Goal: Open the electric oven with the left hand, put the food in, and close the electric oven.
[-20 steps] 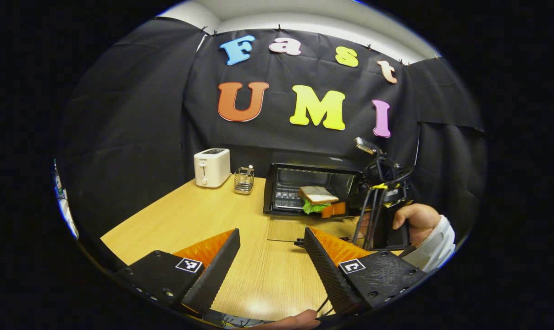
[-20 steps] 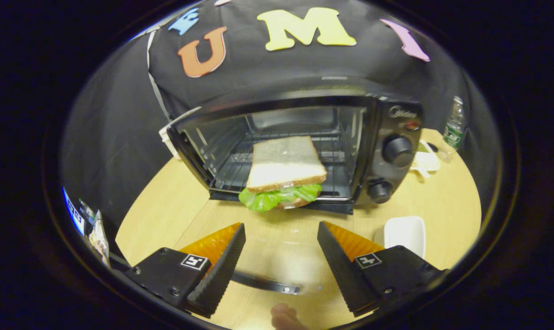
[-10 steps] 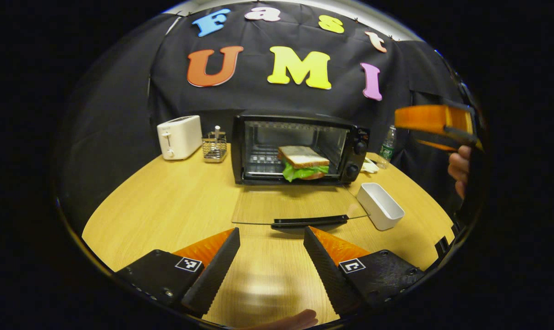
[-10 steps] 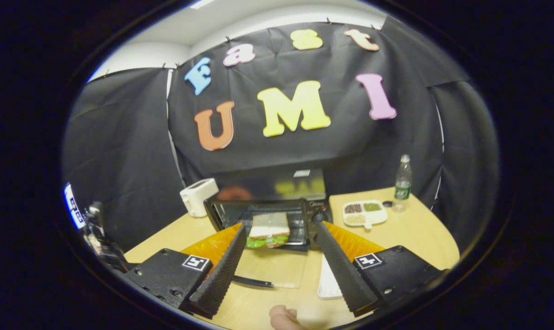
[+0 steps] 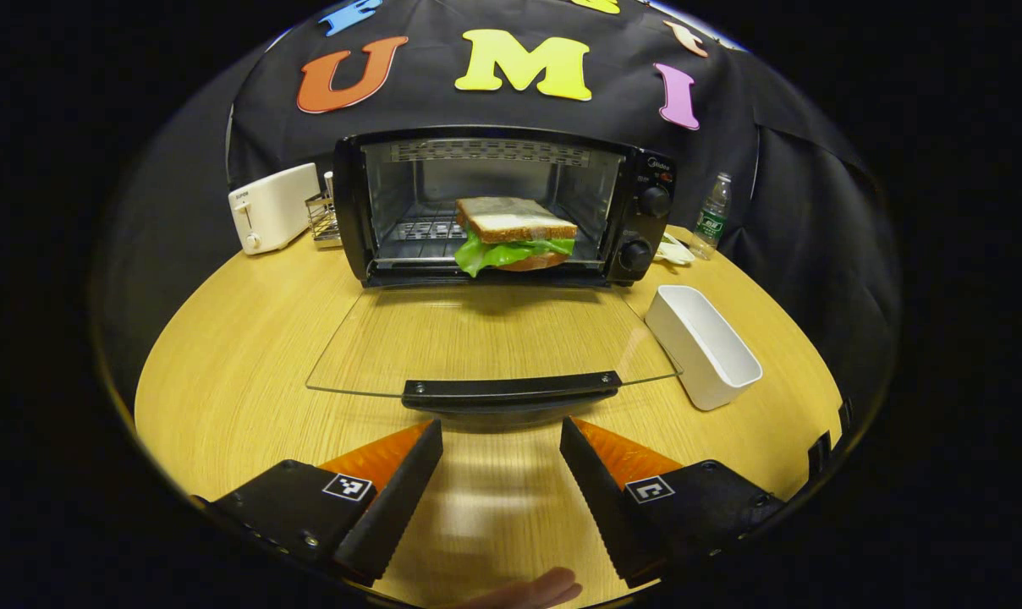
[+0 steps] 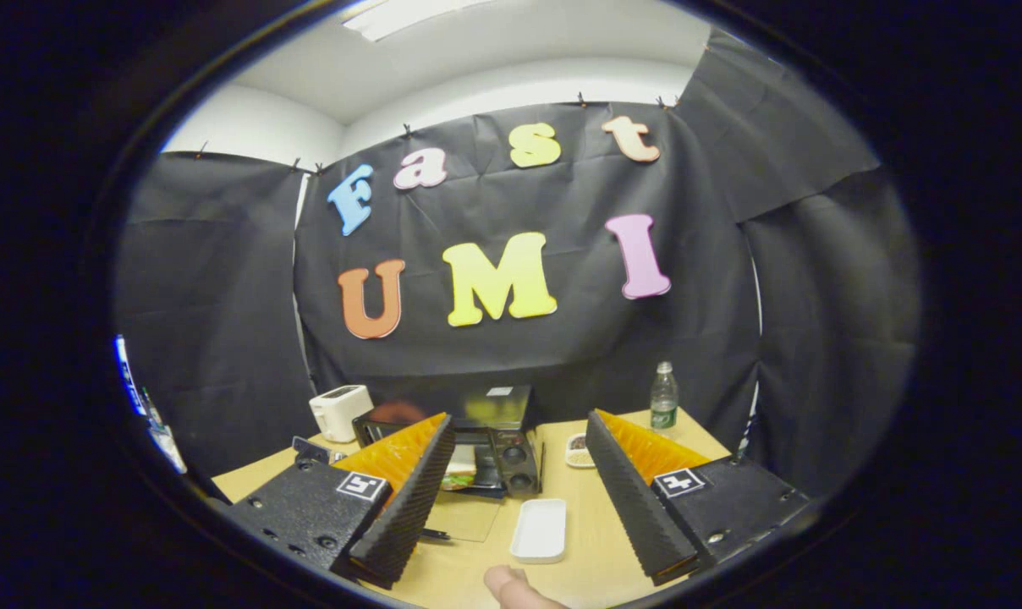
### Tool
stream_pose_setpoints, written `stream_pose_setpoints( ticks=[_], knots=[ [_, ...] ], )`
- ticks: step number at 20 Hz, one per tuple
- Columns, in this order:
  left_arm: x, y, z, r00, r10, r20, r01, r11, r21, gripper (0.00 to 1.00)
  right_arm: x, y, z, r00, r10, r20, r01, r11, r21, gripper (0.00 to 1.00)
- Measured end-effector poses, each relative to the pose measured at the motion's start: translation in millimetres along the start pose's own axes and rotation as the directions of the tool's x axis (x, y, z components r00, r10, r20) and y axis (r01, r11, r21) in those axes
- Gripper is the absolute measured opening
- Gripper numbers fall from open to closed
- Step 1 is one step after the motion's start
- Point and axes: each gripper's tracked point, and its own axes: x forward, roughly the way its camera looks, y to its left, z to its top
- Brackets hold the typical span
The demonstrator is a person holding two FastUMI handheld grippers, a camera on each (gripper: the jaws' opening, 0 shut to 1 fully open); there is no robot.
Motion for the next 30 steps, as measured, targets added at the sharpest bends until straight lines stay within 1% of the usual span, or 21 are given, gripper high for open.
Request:
stream_pose_setpoints(
  ticks=[4,9,14,17,21,24,27,28,30],
  knots=[
    [11.2,0.4,-5.4,0.998,0.029,-0.054,-0.03,0.999,-0.011,0.93,-7.2,-18.2,5.3,0.999,-0.009,0.044,0.01,1.0,-0.018,0.93],
    [3.5,-0.2,5.3,0.999,0.027,-0.043,-0.027,1.0,-0.016,0.93,-10.6,-43.1,0.8,0.999,-0.032,0.028,0.032,0.999,0.008,0.93],
    [-11.8,-0.9,32.3,0.999,0.032,0.016,-0.031,0.999,-0.021,0.93,-7.4,-44.9,-2.6,1.0,-0.012,0.01,0.012,1.0,0.02,0.93],
    [-16.6,0.1,51.7,0.999,0.029,0.046,-0.028,1.0,-0.014,0.93,-8.1,-46.9,-2.1,1.0,-0.016,0.005,0.015,1.0,0.017,0.93],
    [-22.0,0.9,88.9,0.992,0.019,0.127,-0.019,1.0,-0.004,0.96,-7.5,-49.2,-1.2,1.0,-0.023,0.004,0.022,1.0,0.012,0.93],
    [-11.8,0.9,112.7,0.984,-0.014,0.178,0.018,1.0,-0.022,0.98,-7.5,-50.6,-2.8,1.0,-0.023,0.001,0.023,1.0,0.015,0.93],
    [4.0,5.5,134.8,0.975,-0.007,0.224,0.006,1.0,0.005,0.98,-7.2,-55.6,-1.4,0.999,-0.033,0.002,0.033,0.999,0.011,0.93],
    [9.3,9.6,140.9,0.97,0.008,0.242,-0.011,1.0,0.011,0.98,-6.6,-56.0,-1.0,0.999,-0.036,0.004,0.036,0.999,0.009,0.93],
    [20.6,15.1,152.8,0.964,0.02,0.264,-0.023,1.0,0.007,0.98,-6.7,-58.3,-0.7,0.999,-0.042,0.004,0.042,0.999,0.008,0.93]
  ],
)
